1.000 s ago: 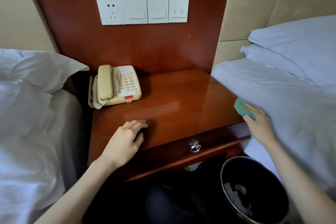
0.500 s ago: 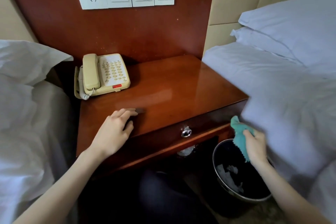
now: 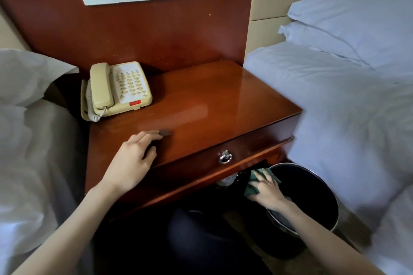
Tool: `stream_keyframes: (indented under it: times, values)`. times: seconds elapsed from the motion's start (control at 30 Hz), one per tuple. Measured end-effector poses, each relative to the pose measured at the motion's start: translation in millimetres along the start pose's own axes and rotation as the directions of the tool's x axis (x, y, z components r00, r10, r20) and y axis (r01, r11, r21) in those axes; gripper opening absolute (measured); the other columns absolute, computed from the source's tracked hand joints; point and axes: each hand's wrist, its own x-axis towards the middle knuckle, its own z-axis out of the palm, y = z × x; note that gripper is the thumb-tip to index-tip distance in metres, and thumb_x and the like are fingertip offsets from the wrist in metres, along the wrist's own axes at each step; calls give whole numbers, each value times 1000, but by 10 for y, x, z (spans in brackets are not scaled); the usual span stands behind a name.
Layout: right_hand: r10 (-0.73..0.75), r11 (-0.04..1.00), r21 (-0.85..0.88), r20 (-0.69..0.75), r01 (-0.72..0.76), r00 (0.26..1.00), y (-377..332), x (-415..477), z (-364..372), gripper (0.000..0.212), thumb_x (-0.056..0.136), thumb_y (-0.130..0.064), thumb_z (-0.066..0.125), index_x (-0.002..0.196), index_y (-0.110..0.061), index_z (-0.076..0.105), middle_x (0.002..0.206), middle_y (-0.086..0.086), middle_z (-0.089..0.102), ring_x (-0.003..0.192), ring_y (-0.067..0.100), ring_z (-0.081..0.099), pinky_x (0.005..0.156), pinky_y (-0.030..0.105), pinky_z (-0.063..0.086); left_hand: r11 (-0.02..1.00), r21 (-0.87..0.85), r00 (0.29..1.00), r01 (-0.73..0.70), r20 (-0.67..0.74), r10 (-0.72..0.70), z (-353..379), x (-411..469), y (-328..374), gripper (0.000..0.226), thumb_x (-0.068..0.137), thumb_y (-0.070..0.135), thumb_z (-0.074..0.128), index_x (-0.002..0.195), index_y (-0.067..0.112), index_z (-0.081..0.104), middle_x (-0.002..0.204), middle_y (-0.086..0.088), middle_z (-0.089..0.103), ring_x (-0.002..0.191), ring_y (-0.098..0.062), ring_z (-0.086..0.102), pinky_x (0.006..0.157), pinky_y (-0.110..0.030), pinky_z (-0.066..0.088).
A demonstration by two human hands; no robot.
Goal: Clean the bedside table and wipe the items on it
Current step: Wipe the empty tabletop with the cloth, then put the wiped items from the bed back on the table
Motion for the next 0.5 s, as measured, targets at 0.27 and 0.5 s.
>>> stream_keyframes:
  times: [0.27,0.5]
  values:
    - [12,989,146,109,-28,994,-34,-34,-291,69,75,-54,69,136,-29,50,160,1,19,148,25,4,118,45,12,997,-63,999,33,8,-32,-25,18,-6,31,90,4,56,117,17,62,130,4,56,118,-20,51,100,-35,39]
    - [-63,957,287,88,35,994,-165,-234,-760,41,89,-38,59,127,-23,60,137,5,57,124,17,53,107,35,39,995,-97,999,35,29,-33,-67,17,4,29,90,4,56,116,16,63,130,3,56,120,-18,50,101,-28,35]
